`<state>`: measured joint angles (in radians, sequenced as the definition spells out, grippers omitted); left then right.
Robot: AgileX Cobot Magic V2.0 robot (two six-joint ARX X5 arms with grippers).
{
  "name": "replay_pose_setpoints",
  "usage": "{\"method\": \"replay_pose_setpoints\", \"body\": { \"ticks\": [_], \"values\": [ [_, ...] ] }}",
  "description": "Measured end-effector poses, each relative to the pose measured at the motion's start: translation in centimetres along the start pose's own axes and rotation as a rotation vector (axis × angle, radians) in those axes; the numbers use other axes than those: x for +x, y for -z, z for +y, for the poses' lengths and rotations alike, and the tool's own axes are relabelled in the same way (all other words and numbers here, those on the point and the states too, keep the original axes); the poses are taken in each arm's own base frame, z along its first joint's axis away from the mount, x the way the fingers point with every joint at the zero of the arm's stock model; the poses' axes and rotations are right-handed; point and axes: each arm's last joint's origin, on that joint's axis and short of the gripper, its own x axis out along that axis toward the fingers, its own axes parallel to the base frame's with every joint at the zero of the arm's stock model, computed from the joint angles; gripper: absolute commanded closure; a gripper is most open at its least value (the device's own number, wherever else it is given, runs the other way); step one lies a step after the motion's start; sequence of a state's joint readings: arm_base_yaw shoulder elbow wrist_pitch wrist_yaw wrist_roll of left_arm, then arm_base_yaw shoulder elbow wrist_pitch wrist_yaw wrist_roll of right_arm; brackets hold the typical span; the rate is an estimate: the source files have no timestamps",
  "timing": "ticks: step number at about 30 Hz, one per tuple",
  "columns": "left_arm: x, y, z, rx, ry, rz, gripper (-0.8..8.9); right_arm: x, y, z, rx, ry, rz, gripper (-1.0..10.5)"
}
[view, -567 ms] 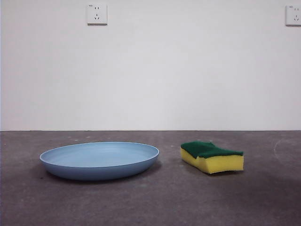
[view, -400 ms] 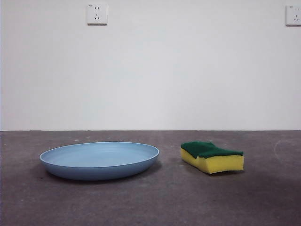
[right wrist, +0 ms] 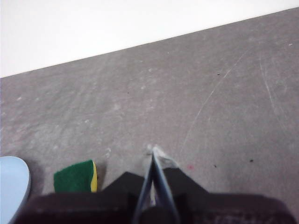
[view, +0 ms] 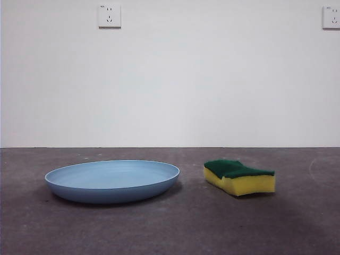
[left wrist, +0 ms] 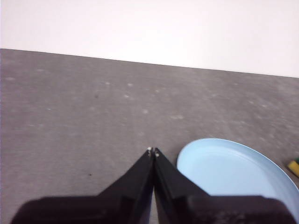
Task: Pick up the plate,pick up the cloth,clean the plate with the cloth
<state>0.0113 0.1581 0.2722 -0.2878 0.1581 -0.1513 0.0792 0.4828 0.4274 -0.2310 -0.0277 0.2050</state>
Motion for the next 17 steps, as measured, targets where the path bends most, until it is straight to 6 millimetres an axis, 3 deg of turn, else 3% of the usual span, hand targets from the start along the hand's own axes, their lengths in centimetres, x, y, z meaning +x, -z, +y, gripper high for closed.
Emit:
{"method": "replay_pose_setpoints", "body": {
  "ticks": [7, 14, 15, 17],
  "values": [
    [2.1, -2.9, 0.0, -0.024, -0.048, 0.156, 8.19, 2.6, -4.7, 1.3, -0.041, -0.100, 0.160, 9.5],
    [5.8, -5.5, -0.1, -0.066, -0.004, 0.389, 8.11, 5.3, -7.1, 2.1, -0.084, -0.207, 0.360, 9.3],
    [6.4, -5.7, -0.1, -0.073, 0.020, 0.422, 7.97, 5.7, -7.2, 2.1, -0.089, -0.209, 0.382, 8.7],
    [7.5, -6.1, -0.1, -0.087, 0.077, 0.473, 6.46, 6.3, -7.3, 2.1, -0.095, -0.208, 0.407, 7.3]
  ]
}}
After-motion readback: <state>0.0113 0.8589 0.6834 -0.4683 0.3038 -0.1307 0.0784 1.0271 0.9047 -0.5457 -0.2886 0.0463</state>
